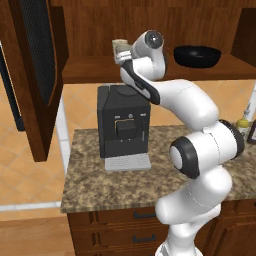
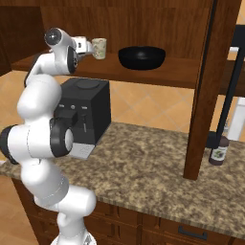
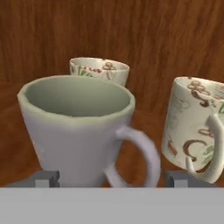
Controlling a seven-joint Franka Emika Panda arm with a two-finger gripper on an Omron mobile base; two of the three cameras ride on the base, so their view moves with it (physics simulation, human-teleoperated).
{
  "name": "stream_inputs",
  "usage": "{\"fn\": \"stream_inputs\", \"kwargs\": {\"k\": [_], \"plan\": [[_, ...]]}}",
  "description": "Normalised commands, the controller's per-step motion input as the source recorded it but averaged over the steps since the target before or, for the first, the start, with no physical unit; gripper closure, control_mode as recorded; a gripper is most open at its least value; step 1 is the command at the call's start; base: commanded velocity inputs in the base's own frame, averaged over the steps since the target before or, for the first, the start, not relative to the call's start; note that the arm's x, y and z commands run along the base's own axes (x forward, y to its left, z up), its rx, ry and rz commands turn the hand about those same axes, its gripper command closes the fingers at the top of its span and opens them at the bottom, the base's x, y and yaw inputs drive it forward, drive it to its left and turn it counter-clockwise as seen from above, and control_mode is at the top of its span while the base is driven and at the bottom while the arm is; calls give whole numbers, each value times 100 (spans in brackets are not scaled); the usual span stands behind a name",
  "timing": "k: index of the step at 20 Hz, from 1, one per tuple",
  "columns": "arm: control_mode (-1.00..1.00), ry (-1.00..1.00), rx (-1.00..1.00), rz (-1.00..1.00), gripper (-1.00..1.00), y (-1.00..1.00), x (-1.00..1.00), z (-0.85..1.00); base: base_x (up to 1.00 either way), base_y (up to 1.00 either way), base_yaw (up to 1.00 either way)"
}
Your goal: Gather all objects into one cabinet and sort the glasses and bowls to opposite sides.
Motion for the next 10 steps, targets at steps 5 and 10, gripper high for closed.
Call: {"fn": "stream_inputs", "kwargs": {"k": [5, 10], "plan": [[-100, 0, 0, 0, -100, -2, 26, -4, 0, 0, 0], [-100, -3, 2, 0, -100, -4, -31, 1, 0, 0, 0]]}}
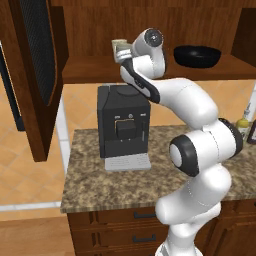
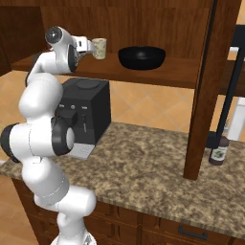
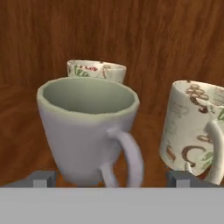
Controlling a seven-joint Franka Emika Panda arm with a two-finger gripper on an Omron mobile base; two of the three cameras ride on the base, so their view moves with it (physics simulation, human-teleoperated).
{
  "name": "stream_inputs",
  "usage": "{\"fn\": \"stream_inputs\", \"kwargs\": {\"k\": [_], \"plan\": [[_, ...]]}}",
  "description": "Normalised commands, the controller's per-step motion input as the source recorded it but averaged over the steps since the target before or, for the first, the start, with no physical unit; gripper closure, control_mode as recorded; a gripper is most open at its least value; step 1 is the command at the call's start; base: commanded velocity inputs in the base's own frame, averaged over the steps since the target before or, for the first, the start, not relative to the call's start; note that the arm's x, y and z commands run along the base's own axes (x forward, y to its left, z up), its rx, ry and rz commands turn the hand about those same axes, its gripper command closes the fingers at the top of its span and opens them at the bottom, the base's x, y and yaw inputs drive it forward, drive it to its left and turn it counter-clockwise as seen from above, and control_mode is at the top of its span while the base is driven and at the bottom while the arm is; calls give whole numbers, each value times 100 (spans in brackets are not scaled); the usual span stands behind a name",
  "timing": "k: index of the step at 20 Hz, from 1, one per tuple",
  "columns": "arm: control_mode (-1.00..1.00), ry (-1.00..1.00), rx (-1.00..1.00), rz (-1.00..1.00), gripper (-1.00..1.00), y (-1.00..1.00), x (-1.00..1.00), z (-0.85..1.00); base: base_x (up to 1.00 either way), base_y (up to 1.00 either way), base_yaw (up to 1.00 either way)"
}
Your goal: Gather all objects into one cabinet and sort the glasses and bowls to opposite sides.
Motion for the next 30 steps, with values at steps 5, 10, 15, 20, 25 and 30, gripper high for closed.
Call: {"fn": "stream_inputs", "kwargs": {"k": [5, 10, 15, 20, 25, 30], "plan": [[-100, -11, 4, 0, -100, -9, -100, 6, 0, 0, 0], [-100, -11, 0, 1, -100, -16, -100, -10, 0, 0, 0], [-100, -11, 0, 1, -100, -16, -100, -34, 0, 0, 0], [-100, -10, 0, 1, -100, -15, -100, -22, 0, 0, 0], [-100, -3, 1, 0, -100, -15, -100, -14, 0, 0, 0], [-100, 5, -1, 0, -100, -4, -100, -58, 0, 0, 0]]}}
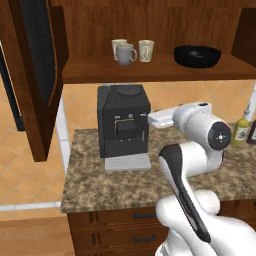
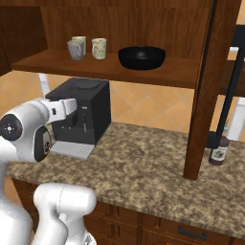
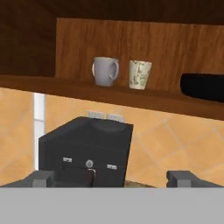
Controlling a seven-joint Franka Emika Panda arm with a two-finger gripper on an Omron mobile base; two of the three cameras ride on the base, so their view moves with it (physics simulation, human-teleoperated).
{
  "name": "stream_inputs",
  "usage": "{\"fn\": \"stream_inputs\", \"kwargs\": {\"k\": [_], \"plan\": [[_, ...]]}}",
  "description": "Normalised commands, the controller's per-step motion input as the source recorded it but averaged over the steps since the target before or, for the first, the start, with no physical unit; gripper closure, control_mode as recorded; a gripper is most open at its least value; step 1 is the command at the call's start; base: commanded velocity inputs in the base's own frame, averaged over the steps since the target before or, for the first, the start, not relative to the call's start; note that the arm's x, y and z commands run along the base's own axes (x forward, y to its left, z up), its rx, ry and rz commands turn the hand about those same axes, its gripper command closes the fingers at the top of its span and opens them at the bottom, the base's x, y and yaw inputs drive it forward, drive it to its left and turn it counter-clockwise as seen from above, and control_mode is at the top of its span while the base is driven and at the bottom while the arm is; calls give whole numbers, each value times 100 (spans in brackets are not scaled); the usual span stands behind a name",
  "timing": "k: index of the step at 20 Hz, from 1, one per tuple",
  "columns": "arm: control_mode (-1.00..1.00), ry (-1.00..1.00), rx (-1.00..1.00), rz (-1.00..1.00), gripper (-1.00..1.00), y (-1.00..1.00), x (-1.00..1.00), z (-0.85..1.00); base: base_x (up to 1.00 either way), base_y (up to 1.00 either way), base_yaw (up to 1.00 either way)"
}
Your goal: Gather all objects into one cabinet and sort the glasses and bowls to opposite sides.
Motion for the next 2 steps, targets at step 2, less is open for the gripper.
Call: {"fn": "stream_inputs", "kwargs": {"k": [2], "plan": [[-100, 16, -6, 12, -100, 0, -69, -39, 0, 0, 0]]}}
